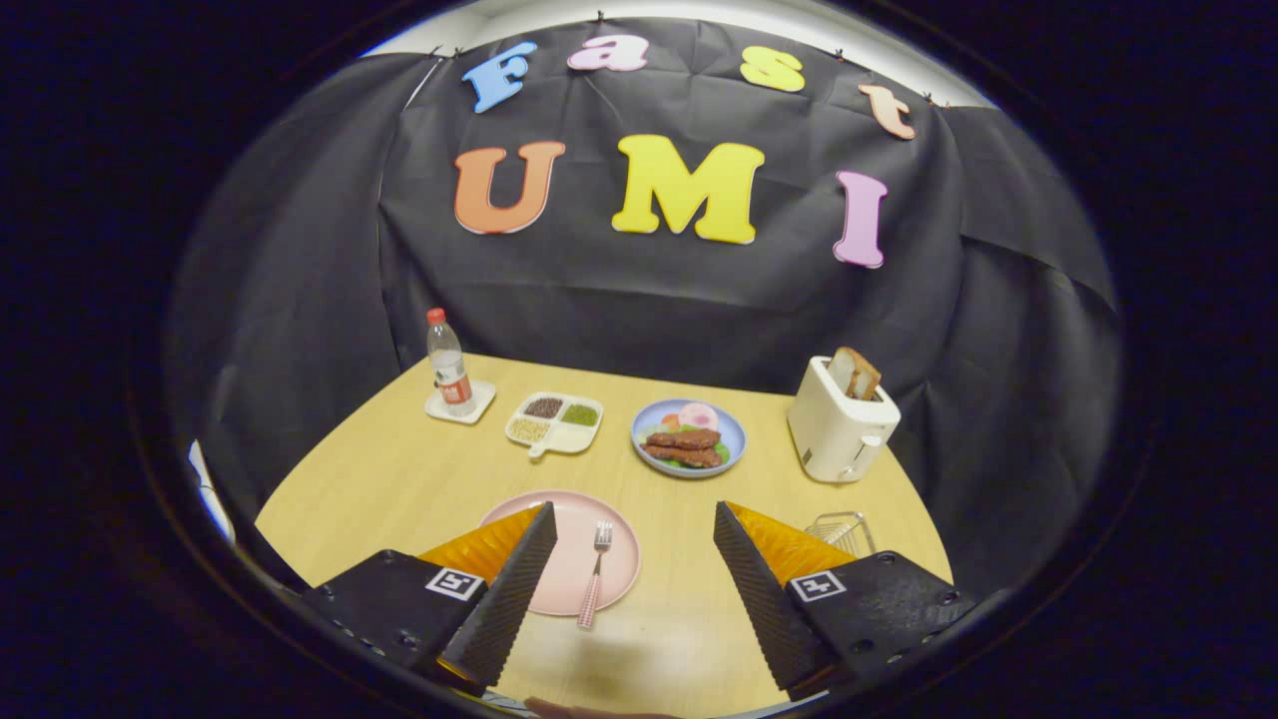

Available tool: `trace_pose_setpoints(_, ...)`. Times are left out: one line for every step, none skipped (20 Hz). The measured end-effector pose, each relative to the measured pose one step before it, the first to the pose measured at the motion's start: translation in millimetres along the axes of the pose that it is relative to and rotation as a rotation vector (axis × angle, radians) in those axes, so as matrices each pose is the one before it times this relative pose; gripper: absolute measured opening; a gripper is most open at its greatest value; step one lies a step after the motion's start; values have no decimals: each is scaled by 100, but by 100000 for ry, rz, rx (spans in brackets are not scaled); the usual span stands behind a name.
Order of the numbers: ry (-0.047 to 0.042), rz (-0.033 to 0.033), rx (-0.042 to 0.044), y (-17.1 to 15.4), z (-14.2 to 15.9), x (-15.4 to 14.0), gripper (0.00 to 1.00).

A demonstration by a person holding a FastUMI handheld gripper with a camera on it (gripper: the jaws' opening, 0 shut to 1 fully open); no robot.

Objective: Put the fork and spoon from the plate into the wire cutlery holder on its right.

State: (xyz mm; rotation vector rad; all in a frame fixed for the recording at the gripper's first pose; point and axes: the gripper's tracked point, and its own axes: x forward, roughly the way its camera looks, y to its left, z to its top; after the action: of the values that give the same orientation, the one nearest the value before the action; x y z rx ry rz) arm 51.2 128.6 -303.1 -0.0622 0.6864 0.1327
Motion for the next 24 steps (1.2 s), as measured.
trace_pose_setpoints(3294, -15, -414, 513, -1041, 1217, 94)
trace_pose_setpoints(3214, 436, 232, 521, -946, 949, 93)
trace_pose_setpoints(3172, 1025, -164, 581, -991, 869, 93)
trace_pose_setpoints(2434, 381, -575, 264, -638, 808, 92)
trace_pose_setpoints(2021, 144, -641, 300, -593, 863, 92)
trace_pose_setpoints(2578, -769, -740, 367, -898, 710, 92)
trace_pose_setpoints(2818, -1412, -202, -29, -888, 946, 89)
trace_pose_setpoints(2214, 803, 508, 398, -471, 925, 85)
trace_pose_setpoints(2420, 983, 465, 500, -461, 1021, 83)
trace_pose_setpoints(1775, 948, 226, 465, -456, 954, 81)
trace_pose_setpoints(1970, -676, 505, -26, -518, 864, 79)
trace_pose_setpoints(2395, 506, 1039, 129, -413, 984, 76)
trace_pose_setpoints(1926, 218, 1534, 73, -176, 747, 73)
trace_pose_setpoints(1436, 90, 1331, 188, -767, 654, 70)
trace_pose_setpoints(1526, 20, 1083, 145, -364, 619, 69)
trace_pose_setpoints(985, -644, 886, -53, -62, 494, 66)
trace_pose_setpoints(1107, 38, 796, 155, -112, 445, 61)
trace_pose_setpoints(339, 211, 829, 251, -70, 269, 55)
trace_pose_setpoints(349, 563, 282, 306, 77, 327, 54)
trace_pose_setpoints(349, -822, -67, -19, -67, 290, 54)
trace_pose_setpoints(595, -1345, 65, -181, -47, 255, 54)
trace_pose_setpoints(-161, -1255, 847, -289, 161, 435, 51)
trace_pose_setpoints(628, -594, 694, 110, 32, 376, 47)
trace_pose_setpoints(1147, -1, 589, 90, -303, 332, 44)
